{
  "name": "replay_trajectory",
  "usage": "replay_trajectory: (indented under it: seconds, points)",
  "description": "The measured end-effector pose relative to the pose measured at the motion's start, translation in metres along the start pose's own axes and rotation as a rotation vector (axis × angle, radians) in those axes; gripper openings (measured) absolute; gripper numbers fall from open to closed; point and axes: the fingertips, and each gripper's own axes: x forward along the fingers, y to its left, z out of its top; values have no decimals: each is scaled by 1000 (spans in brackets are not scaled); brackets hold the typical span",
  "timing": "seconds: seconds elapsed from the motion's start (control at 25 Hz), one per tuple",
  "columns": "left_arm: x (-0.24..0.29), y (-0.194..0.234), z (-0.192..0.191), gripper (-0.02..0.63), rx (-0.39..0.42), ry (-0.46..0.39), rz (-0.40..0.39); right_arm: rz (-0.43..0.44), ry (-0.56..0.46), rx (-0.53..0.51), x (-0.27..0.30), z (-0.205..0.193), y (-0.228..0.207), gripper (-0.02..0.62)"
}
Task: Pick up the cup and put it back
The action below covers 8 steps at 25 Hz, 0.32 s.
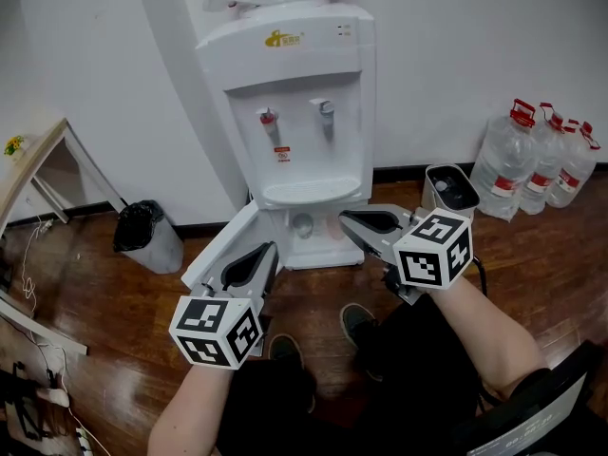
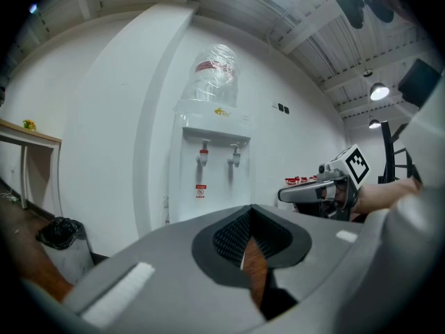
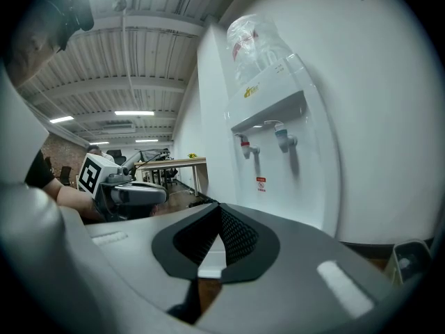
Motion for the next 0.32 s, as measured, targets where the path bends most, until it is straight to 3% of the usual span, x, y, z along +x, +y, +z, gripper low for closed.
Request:
replay_trajectory:
  seconds: [0.32]
  points:
    - [3, -1, 0, 210, -22, -8, -8, -10, -4, -16, -6, 3, -3, 0]
